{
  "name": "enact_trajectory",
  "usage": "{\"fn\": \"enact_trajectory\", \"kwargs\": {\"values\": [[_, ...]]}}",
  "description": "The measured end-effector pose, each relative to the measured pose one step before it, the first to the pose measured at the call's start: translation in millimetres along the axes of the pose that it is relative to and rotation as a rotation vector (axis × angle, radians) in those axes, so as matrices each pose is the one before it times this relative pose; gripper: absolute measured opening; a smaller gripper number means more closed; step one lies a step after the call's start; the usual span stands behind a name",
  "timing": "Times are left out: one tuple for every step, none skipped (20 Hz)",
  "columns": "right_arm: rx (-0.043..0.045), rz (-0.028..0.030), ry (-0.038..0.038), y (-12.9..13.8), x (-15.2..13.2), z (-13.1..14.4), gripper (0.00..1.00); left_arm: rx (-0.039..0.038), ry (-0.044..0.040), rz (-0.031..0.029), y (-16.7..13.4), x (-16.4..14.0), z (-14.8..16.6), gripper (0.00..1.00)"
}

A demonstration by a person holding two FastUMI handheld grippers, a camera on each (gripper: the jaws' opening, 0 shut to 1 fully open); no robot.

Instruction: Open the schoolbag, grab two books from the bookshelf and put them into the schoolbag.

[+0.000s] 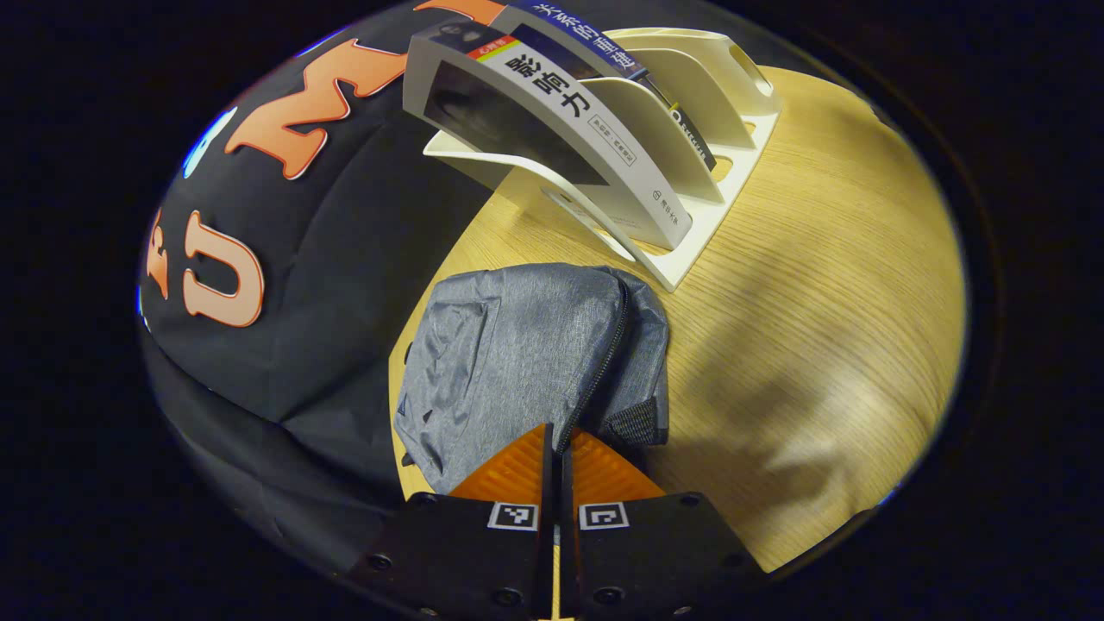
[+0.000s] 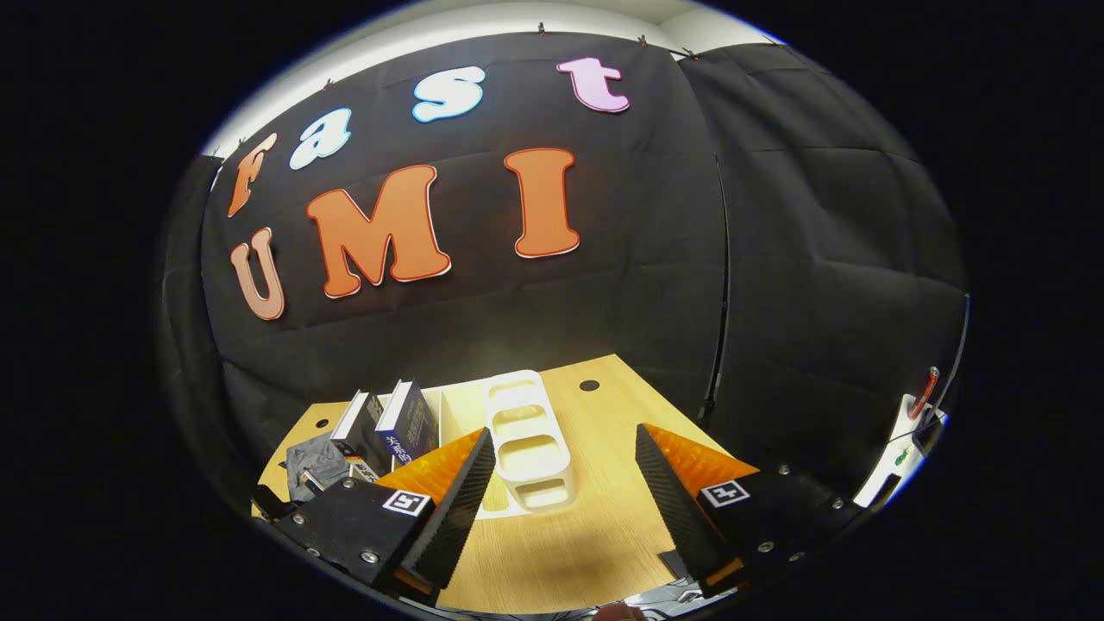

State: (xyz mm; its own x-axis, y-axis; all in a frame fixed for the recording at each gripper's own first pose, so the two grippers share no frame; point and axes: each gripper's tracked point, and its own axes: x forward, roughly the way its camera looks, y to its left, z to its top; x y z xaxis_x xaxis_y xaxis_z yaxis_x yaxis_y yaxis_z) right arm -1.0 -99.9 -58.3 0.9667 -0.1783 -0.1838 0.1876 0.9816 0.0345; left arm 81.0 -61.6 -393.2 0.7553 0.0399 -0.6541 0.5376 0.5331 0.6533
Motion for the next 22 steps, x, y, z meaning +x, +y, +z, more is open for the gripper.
{"fn": "enact_trajectory", "kwargs": {"values": [[0.00239,-0.00610,0.00397,2.15,1.67,-1.25,0.98,-0.00380,-0.00576,-0.01935,1.44,-1.43,2.67,0.02],[0.00019,-0.00618,0.00457,2.25,1.74,-1.33,0.98,0.00719,-0.00182,-0.03336,1.22,-1.26,2.07,0.02],[-0.00218,-0.00895,0.00326,4.29,0.82,-1.21,0.98,0.01336,0.01881,-0.03308,3.30,-2.78,-0.71,0.02],[-0.00585,-0.01084,-0.00088,3.00,0.92,-1.00,0.98,0.00962,0.00738,-0.04023,2.33,-2.28,2.16,0.02],[-0.00371,-0.01629,0.00431,2.79,2.49,-1.13,0.98,0.00070,0.00828,-0.03254,5.41,-2.64,0.47,0.02],[0.00021,-0.00742,0.01116,5.62,0.71,-1.86,0.98,-0.00368,0.00046,-0.03189,5.99,-3.99,3.46,0.02],[0.00108,0.00192,0.00832,8.15,0.80,-1.20,0.98,-0.01362,-0.00850,-0.02860,7.89,-5.70,3.65,0.01],[-0.00214,0.00620,0.00970,8.94,1.42,0.52,0.98,-0.02218,-0.00939,-0.02779,8.38,-5.14,4.70,0.01],[-0.00254,0.00423,0.00969,7.80,1.33,-1.37,0.98,-0.01977,0.00175,-0.03501,7.99,-8.49,3.84,0.01],[0.00218,0.00494,0.00347,6.93,0.04,1.71,0.98,-0.01282,-0.00498,-0.02426,11.01,-8.05,4.64,0.01],[0.00725,0.01252,0.00355,7.91,-0.27,2.56,0.98,-0.00054,-0.01047,-0.01952,13.44,-9.42,5.45,0.01],[0.00870,0.01434,0.00702,8.98,-0.04,1.42,0.98,0.00558,-0.01318,-0.01416,13.87,-8.93,6.53,0.01],[0.00883,0.01021,0.00696,7.19,1.04,-0.09,0.98,-0.00410,-0.00709,-0.01211,13.80,-9.41,3.86,0.01],[0.00979,0.00832,0.00293,8.29,-0.44,2.46,0.98,-0.00184,-0.00885,-0.01609,12.11,-7.63,3.89,0.01],[0.00999,0.00777,0.00679,8.47,-0.79,1.22,0.98,-0.00071,-0.01464,-0.01000,15.13,-6.34,3.62,0.01],[0.00582,0.00714,0.00920,9.48,-1.50,-0.42,0.98,0.00617,-0.01343,-0.01579,11.66,-5.40,4.28,0.01],[0.00336,0.00002,0.02011,8.91,-2.80,-1.92,0.98,0.01162,-0.01184,-0.01227,12.35,-6.46,3.52,0.01],[0.00046,0.01448,0.03549,12.63,-2.88,-4.06,0.98,0.01511,-0.01128,-0.00850,12.42,-5.12,4.10,0.01],[0.00247,0.02031,0.01957,15.81,-3.56,0.75,0.98,0.01055,-0.00945,-0.00043,11.72,0.17,2.23,0.01],[-0.00450,0.01794,0.01070,16.15,-3.91,4.44,0.98,0.00585,-0.00836,-0.00033,11.41,-2.01,2.49,0.01],[-0.01402,0.01428,0.00385,14.37,-2.84,4.44,0.98,0.00448,-0.01916,-0.00632,9.41,-2.13,3.92,0.01],[-0.02066,-0.00254,0.00563,11.62,-2.60,3.41,0.98,-0.00017,-0.01670,-0.00699,8.38,-3.23,2.42,0.01]]}}
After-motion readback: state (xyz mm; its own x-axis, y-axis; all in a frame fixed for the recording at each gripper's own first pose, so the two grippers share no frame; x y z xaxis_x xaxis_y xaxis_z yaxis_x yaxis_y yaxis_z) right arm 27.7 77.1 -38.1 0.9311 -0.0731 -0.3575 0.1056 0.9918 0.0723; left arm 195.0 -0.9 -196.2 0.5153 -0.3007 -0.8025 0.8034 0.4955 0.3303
